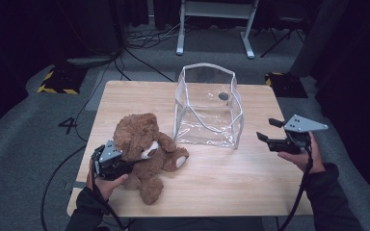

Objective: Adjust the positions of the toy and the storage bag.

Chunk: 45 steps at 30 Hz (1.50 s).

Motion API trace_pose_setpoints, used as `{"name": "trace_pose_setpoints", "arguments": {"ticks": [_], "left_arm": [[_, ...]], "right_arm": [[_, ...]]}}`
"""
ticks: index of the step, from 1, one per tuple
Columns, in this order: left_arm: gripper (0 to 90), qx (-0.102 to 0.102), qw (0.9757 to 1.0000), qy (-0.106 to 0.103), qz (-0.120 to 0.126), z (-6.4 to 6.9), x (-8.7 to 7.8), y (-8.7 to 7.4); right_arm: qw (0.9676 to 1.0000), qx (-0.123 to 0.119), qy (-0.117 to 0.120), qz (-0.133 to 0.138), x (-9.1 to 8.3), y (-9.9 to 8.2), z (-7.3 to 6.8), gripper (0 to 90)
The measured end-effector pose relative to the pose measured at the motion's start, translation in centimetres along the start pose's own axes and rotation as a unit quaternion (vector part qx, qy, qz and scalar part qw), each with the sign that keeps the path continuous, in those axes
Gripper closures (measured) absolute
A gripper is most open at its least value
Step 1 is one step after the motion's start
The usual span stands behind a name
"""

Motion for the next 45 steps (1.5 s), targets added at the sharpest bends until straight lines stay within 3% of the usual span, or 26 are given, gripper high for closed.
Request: {"name": "trace_pose_setpoints", "arguments": {"ticks": [5,8,15,23,31,35,37,38,39,40,42,45], "left_arm": [[54.8,-0.001,1.0000,-0.003,0.003,-0.1,0.1,0.0],[54.8,0.003,1.0000,-0.003,0.002,-0.1,0.1,-0.1],[54.8,0.007,1.0000,-0.005,0.000,0.0,0.1,-0.1],[54.7,0.009,0.9999,-0.007,-0.001,0.1,0.3,0.0],[54.6,0.013,0.9999,-0.008,-0.002,0.1,0.3,0.0],[54.5,0.014,0.9999,-0.008,-0.001,0.1,0.3,0.0],[54.5,0.013,0.9999,-0.008,-0.001,0.1,0.3,0.0],[54.4,0.012,0.9999,-0.008,-0.001,0.1,0.3,0.0],[54.3,0.012,0.9999,-0.008,-0.001,0.1,0.3,0.0],[54.3,0.013,0.9999,-0.009,-0.001,0.1,0.3,0.0],[54.1,0.013,0.9999,-0.009,0.000,0.1,0.4,0.0],[54.0,0.014,0.9999,-0.010,0.000,0.1,0.4,0.0]], "right_arm": [[0.9999,0.013,0.000,0.011,1.2,2.9,-0.1,32.1],[0.9999,0.007,-0.007,0.011,2.0,4.2,-0.5,31.4],[0.9997,0.010,-0.002,0.023,2.4,6.0,-1.2,30.8],[0.9994,0.028,-0.017,-0.012,5.3,7.0,-1.7,30.5],[0.9964,0.051,-0.030,-0.060,7.7,6.8,-2.3,33.6],[0.9963,0.041,-0.019,-0.073,7.4,7.0,-2.8,56.8],[0.9963,0.037,-0.021,-0.075,7.3,7.1,-2.8,60.2],[0.9957,0.033,-0.034,-0.079,7.2,7.1,-2.9,70.1],[0.9957,0.033,-0.034,-0.079,7.2,7.1,-2.9,70.1],[0.9948,0.033,-0.048,-0.084,7.0,7.0,-2.9,78.0],[0.9939,0.029,-0.060,-0.089,6.8,6.9,-2.7,84.0],[0.9927,0.027,-0.070,-0.095,6.5,6.7,-2.2,85.2]]}}
Point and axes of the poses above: each handheld gripper's, and its own axes: x roughly forward along the jaws, y roughly out of its top, z roughly to its right, the point moved 3 cm from there along x, roughly forward along the jaws, and after that the axes turned 14 degrees about -y, right-handed, at the moved point
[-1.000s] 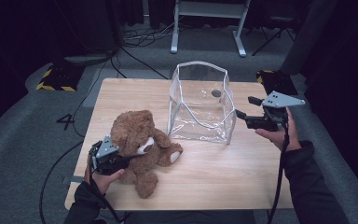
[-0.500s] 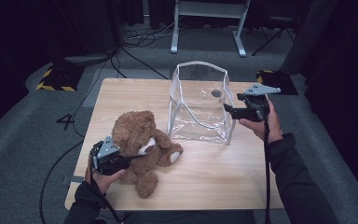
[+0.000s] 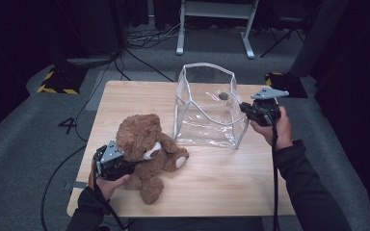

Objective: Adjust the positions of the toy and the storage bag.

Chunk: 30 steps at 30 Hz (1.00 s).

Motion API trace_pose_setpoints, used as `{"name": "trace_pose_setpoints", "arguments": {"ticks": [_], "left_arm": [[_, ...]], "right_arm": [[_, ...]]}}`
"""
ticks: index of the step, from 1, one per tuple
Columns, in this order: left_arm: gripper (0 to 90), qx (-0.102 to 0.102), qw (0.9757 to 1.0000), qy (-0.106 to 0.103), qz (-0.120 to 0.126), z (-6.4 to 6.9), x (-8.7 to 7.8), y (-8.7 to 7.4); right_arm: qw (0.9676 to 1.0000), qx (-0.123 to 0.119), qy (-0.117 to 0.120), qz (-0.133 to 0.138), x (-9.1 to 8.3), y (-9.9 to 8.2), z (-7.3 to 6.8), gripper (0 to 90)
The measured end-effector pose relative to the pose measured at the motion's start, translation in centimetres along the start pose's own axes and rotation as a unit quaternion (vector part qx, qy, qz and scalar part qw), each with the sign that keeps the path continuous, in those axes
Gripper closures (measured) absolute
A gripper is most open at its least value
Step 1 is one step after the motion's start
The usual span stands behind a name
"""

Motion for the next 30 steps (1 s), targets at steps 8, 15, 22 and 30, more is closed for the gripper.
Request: {"name": "trace_pose_setpoints", "arguments": {"ticks": [8,15,22,30], "left_arm": [[54.0,0.000,1.0000,0.000,0.000,0.0,0.0,0.0],[54.1,0.001,1.0000,0.001,-0.001,0.0,0.0,0.0],[54.0,0.000,1.0000,0.002,-0.001,0.0,0.0,0.0],[54.4,-0.001,0.9997,0.022,0.000,-0.3,0.2,0.3]], "right_arm": [[1.0000,0.005,-0.002,0.003,-1.4,-1.5,1.4,85.6],[0.9998,-0.001,0.010,0.016,-4.0,-3.5,1.8,85.6],[0.9993,-0.002,0.028,0.023,-5.9,-4.6,1.4,85.6],[0.9977,0.000,0.058,0.034,-7.9,-5.6,0.4,85.5]]}}
Point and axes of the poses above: each handheld gripper's, and its own axes: x roughly forward along the jaws, y roughly out of its top, z roughly to its right, the point moved 3 cm from there along x, roughly forward along the jaws, and after that the axes turned 14 degrees about -y, right-handed, at the moved point
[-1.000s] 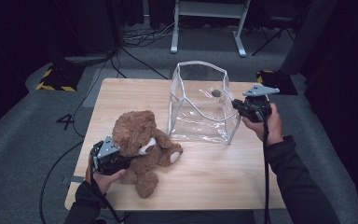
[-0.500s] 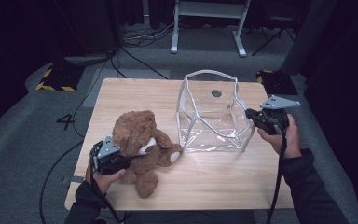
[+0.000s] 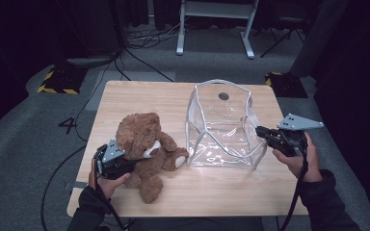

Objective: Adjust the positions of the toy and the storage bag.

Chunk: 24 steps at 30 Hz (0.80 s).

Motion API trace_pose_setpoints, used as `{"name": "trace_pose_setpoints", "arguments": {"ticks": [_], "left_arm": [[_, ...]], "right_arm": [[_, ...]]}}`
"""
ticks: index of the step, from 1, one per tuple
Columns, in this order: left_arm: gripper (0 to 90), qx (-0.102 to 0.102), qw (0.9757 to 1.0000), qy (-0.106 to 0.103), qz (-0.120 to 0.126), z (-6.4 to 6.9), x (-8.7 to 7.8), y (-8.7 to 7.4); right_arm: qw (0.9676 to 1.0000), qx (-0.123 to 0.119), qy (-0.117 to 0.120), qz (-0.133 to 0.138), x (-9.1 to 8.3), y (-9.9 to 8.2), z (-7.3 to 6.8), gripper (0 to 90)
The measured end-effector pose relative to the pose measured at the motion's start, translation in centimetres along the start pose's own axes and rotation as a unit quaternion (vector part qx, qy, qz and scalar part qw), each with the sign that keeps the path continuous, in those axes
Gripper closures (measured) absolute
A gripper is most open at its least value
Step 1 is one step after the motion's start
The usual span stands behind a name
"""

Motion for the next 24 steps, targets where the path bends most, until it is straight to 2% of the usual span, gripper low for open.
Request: {"name": "trace_pose_setpoints", "arguments": {"ticks": [2,5,6,7,8,9,10,11,12,13,14,16,19,21,24], "left_arm": [[54.4,-0.001,1.0000,0.000,0.004,-0.1,0.1,0.0],[53.6,-0.006,0.9999,-0.006,0.008,-0.2,0.2,0.1],[52.7,-0.006,0.9999,-0.006,0.008,-0.2,0.2,0.1],[51.8,-0.008,0.9999,-0.006,0.009,-0.2,0.2,0.0],[50.9,-0.008,0.9999,-0.006,0.009,-0.2,0.2,0.0],[50.0,-0.010,0.9999,-0.006,0.011,-0.2,0.2,0.1],[49.7,-0.010,0.9999,-0.006,0.011,-0.2,0.2,0.1],[49.5,-0.008,0.9999,-0.006,0.010,-0.1,0.3,0.1],[49.1,-0.008,0.9999,-0.006,0.010,-0.1,0.3,0.1],[48.2,-0.011,0.9999,-0.007,0.012,-0.1,0.3,0.1],[48.0,-0.011,0.9999,-0.007,0.012,-0.1,0.3,0.1],[47.2,-0.012,0.9998,-0.007,0.013,-0.1,0.4,0.1],[45.9,-0.012,0.9998,-0.007,0.014,-0.1,0.4,0.1],[44.5,-0.013,0.9998,-0.007,0.013,-0.1,0.4,0.1],[42.1,-0.014,0.9998,-0.004,0.014,0.0,0.4,0.1]], "right_arm": [[1.0000,0.001,0.001,0.001,-0.1,0.0,-0.1,85.0],[0.9998,0.018,0.006,0.007,-0.1,-0.2,0.5,75.8],[0.9998,0.018,0.006,0.007,-0.1,-0.2,0.5,75.8],[0.9992,0.034,0.019,0.012,-0.1,-0.4,1.0,73.7],[0.9992,0.034,0.019,0.012,-0.1,-0.4,1.0,73.7],[0.9985,0.049,0.020,0.017,-0.3,-0.6,1.5,69.1],[0.9985,0.049,0.020,0.017,-0.3,-0.6,1.5,69.1],[0.9976,0.057,0.028,0.026,-0.6,-0.7,2.0,65.0],[0.9976,0.057,0.028,0.026,-0.6,-0.7,2.0,65.0],[0.9975,0.059,0.020,0.035,-1.1,-0.7,2.5,54.9],[0.9975,0.059,0.020,0.035,-1.1,-0.7,2.5,54.9],[0.9967,0.063,0.020,0.046,-2.0,-0.9,3.3,44.9],[0.9962,0.058,0.017,0.063,-2.7,-1.1,3.9,41.2],[0.9956,0.057,0.007,0.074,-3.4,-1.8,4.8,30.0],[0.9956,0.054,0.002,0.076,-3.6,-2.4,5.3,27.3]]}}
Point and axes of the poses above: each handheld gripper's, and its own axes: x roughly forward along the jaws, y roughly out of its top, z roughly to its right, the point moved 3 cm from there along x, roughly forward along the jaws, and after that the axes turned 14 degrees about -y, right-handed, at the moved point
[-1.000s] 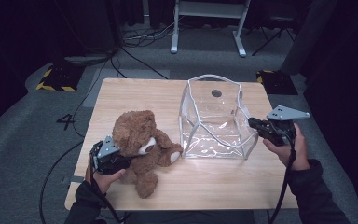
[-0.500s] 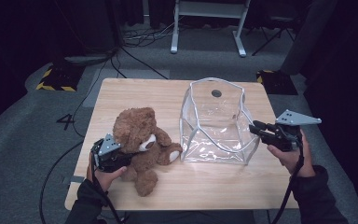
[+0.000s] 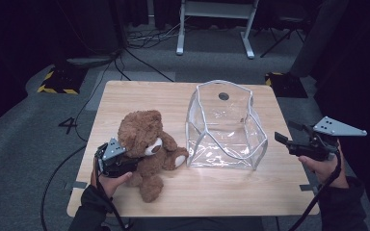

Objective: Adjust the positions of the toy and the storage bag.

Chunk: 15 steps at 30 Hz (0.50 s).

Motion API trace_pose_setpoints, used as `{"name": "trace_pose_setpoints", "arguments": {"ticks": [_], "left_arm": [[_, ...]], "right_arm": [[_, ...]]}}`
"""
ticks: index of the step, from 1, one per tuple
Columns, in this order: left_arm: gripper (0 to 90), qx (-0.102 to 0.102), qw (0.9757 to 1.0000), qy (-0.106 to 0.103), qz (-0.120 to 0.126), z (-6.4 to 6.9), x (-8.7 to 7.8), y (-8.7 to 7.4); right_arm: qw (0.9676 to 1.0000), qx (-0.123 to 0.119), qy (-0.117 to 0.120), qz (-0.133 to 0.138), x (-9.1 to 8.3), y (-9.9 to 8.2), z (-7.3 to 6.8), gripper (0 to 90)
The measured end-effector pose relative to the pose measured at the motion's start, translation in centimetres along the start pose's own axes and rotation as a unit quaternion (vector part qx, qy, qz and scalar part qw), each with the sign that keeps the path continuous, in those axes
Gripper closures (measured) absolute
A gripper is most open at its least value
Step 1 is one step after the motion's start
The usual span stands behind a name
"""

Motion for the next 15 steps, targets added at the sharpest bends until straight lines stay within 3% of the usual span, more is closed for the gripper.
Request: {"name": "trace_pose_setpoints", "arguments": {"ticks": [5,6,8,9,10,12,13,14,15], "left_arm": [[41.0,-0.002,1.0000,0.001,-0.001,0.0,0.1,0.0],[40.8,-0.002,1.0000,0.001,-0.001,0.0,0.1,0.0],[40.9,0.000,1.0000,0.000,-0.002,0.1,0.1,0.0],[40.9,0.003,1.0000,0.000,-0.003,0.0,0.1,0.0],[41.0,0.000,1.0000,0.000,-0.002,0.1,0.1,0.0],[40.8,0.000,1.0000,-0.001,-0.002,0.0,0.1,0.0],[40.6,-0.001,1.0000,-0.002,-0.001,0.0,0.1,0.0],[40.6,-0.001,1.0000,-0.002,-0.001,0.0,0.1,0.0],[40.5,0.000,1.0000,-0.002,-0.002,0.0,0.1,0.0]], "right_arm": [[0.9994,-0.029,-0.009,-0.019,0.5,-3.3,0.9,23.8],[0.9994,-0.029,-0.009,-0.019,0.5,-3.3,0.9,23.8],[0.9980,-0.040,-0.013,-0.047,1.5,-5.5,1.0,24.5],[0.9980,-0.040,-0.013,-0.047,1.5,-5.5,1.0,24.5],[0.9963,-0.045,-0.012,-0.072,2.3,-7.0,0.9,24.4],[0.9956,-0.046,-0.012,-0.081,2.7,-7.8,0.8,24.4],[0.9937,-0.051,-0.009,-0.100,3.4,-9.4,0.8,24.3],[0.9937,-0.051,-0.009,-0.100,3.4,-9.4,0.8,24.3],[0.9916,-0.055,-0.007,-0.117,4.2,-11.0,0.7,24.2]]}}
Point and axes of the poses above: each handheld gripper's, and its own axes: x roughly forward along the jaws, y roughly out of its top, z roughly to its right, the point moved 3 cm from there along x, roughly forward along the jaws, and after that the axes turned 14 degrees about -y, right-handed, at the moved point
